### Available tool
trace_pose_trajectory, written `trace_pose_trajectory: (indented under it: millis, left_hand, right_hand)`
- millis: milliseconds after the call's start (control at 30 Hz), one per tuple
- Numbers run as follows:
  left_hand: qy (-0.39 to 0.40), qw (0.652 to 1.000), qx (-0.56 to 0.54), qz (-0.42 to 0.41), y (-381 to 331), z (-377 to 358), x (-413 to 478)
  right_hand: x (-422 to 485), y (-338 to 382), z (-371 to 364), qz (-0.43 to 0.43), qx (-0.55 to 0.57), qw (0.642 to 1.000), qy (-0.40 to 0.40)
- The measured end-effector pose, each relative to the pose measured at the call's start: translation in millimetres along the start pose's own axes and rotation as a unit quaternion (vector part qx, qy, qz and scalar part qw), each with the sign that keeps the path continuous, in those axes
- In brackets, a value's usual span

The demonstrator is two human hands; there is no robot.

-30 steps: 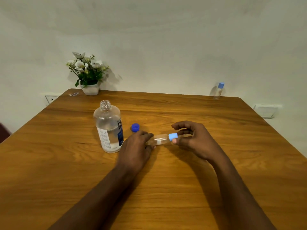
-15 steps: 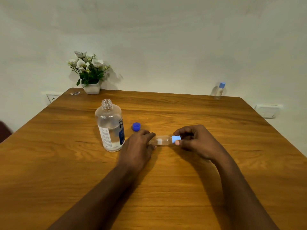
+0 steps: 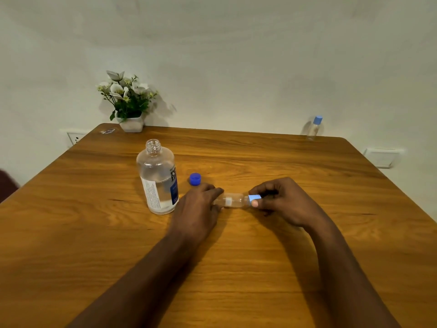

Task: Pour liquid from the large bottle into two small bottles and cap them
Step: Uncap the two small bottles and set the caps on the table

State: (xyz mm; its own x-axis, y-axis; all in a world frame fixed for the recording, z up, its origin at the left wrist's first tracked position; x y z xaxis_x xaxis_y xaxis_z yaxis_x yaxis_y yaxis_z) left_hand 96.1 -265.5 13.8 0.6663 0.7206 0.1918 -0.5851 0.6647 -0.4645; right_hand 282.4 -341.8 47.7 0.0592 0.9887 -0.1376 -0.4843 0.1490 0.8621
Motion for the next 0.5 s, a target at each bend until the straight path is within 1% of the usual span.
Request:
trace_pose_trajectory:
  millis: [200, 367, 500]
  left_hand:
    - [0.009, 1.000, -0.008, 0.013, -1.2, 0.6, -2.6]
    - [0.033, 0.999, -0.028, 0.028, -1.0, -4.8, -2.6]
    - [0.015, 0.998, -0.061, 0.014, -1.8, -6.0, -3.8]
  right_hand:
    - [-2.9, 4.0, 4.6, 0.032, 0.016, 0.997, -0.066]
    - [-2.0, 8.1, -3.0, 0.072, 0.071, 0.993, -0.060]
    - [1.5, 8.6, -9.2, 0.089, 0.112, 0.987, -0.069]
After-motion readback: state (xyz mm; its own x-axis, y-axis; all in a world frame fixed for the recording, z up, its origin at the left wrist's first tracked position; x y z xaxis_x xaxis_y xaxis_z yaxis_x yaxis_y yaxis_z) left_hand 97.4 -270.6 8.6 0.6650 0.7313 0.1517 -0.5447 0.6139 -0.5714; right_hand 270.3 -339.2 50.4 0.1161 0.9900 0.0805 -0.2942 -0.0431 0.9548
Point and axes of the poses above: each hand's wrist, its own x-axis towards the middle knuckle, its own z-axis out of the back of the hand, y = z × x, the point moved 2 cm from there along x, towards the middle knuckle, and after that the axes turned 11 degrees about y, right-handed, at the moved point
